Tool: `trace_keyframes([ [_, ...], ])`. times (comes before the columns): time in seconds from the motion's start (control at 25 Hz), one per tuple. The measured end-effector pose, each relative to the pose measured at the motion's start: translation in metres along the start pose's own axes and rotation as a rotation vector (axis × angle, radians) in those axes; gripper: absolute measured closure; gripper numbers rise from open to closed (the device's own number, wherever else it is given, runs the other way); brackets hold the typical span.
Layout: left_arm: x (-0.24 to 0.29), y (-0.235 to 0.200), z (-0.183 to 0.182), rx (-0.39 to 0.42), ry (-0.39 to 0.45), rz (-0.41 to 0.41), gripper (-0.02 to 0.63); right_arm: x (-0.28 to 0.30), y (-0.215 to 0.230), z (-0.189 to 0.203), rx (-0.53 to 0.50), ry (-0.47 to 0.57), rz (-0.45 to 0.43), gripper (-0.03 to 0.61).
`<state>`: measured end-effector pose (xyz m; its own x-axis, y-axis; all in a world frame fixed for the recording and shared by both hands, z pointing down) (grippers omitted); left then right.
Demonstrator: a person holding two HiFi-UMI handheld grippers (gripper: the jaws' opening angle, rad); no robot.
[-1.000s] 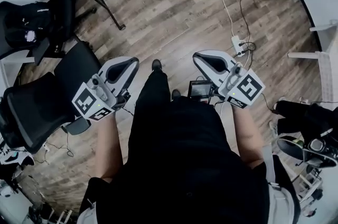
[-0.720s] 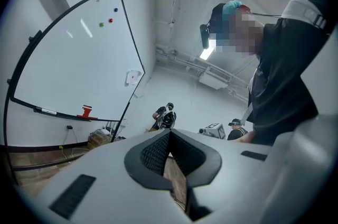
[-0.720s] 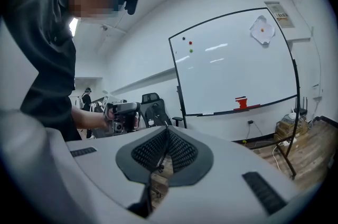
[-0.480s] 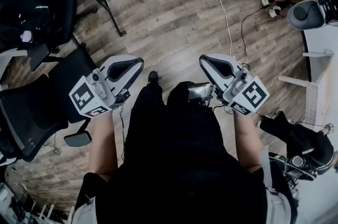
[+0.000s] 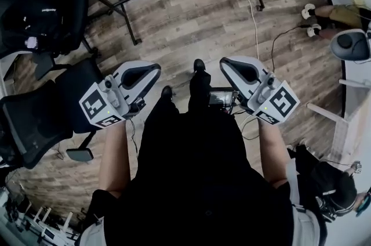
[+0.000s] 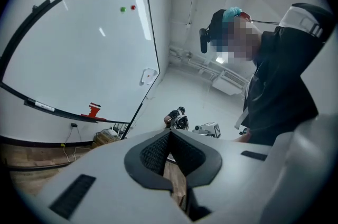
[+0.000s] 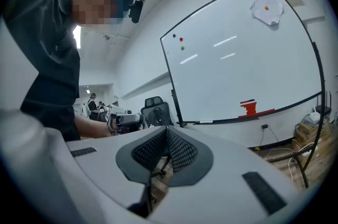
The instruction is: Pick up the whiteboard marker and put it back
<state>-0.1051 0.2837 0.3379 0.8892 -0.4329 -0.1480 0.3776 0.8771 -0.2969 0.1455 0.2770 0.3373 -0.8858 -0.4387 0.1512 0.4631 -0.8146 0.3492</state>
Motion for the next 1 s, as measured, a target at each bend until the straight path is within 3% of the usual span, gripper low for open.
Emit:
trace_keyframes([
  [0.24, 0.103, -0.023, -0.027, 0.067, -0.018, -0.027, 0.601, -0.037, 0.091, -0.043, -0.012, 0.024, -0.047, 0.558],
  [0.48, 0.158, -0.039, -0.034, 0.139, -0.077, -0.127, 0.601, -0.046, 0.151, -0.069, -0.041, 0.045, -0.127, 0.557],
  [0.72, 0.178, -0.061, -0.041, 0.185, -0.140, -0.195, 0.601, -0.034, 0.186, -0.077, -0.029, 0.061, -0.163, 0.558],
  [1.0, 0.159, -0.112, -0.059, 0.275, -0.186, -0.336, 0.601, 0.013, 0.212, -0.091, -0.053, 0.055, -0.220, 0.558],
])
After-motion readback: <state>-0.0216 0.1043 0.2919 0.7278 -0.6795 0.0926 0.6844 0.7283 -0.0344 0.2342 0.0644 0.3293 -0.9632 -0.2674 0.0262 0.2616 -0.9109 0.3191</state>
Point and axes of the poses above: the fingertips, and each gripper's own axes: x forward along the fingers, y to its right, z out of its underside, the point moved 6 cm from there along -x, backward along the fingers, and after that the axes turned 7 degrees about x, right-handed, at the moved point
